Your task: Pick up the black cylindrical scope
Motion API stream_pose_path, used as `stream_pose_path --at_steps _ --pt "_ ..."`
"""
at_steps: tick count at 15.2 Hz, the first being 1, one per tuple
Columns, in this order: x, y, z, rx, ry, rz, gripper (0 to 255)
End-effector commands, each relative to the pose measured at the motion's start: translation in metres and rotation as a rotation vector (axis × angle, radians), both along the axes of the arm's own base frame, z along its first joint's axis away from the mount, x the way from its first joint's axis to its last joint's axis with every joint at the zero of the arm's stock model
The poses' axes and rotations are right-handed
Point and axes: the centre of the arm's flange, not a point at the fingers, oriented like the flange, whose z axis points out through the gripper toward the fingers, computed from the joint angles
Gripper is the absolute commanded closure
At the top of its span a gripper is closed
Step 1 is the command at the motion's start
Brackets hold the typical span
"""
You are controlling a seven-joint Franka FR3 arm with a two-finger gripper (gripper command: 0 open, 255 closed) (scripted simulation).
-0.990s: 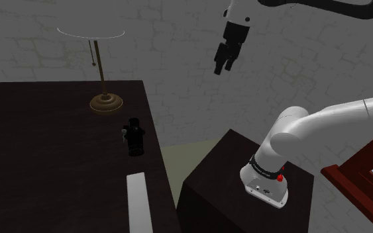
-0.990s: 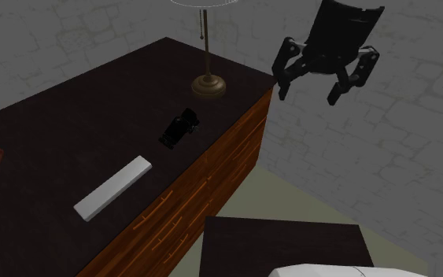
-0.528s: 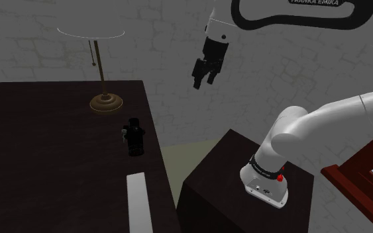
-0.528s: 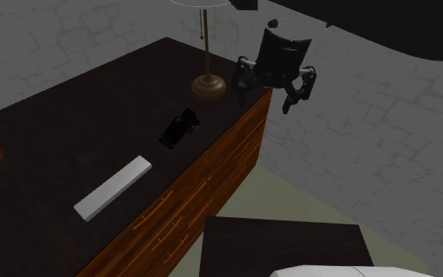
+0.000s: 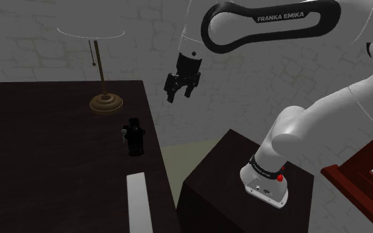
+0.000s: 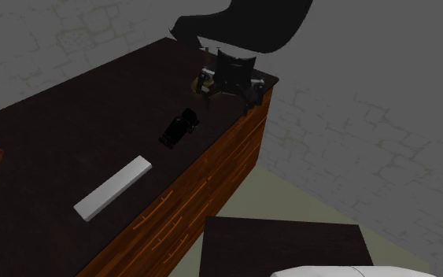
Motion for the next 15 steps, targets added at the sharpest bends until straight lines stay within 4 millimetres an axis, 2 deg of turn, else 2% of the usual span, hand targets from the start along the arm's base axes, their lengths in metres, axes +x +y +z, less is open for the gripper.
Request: stream_pose_path --at_steps 1,12,15 --pt "0.013 0.020 -0.014 0.008 -0.007 -0.015 0" --pt "0.079 0.123 -0.080 0.040 -0.037 -0.091 0" --pt "0.083 0.129 -0.094 0.042 -0.038 -0.095 0"
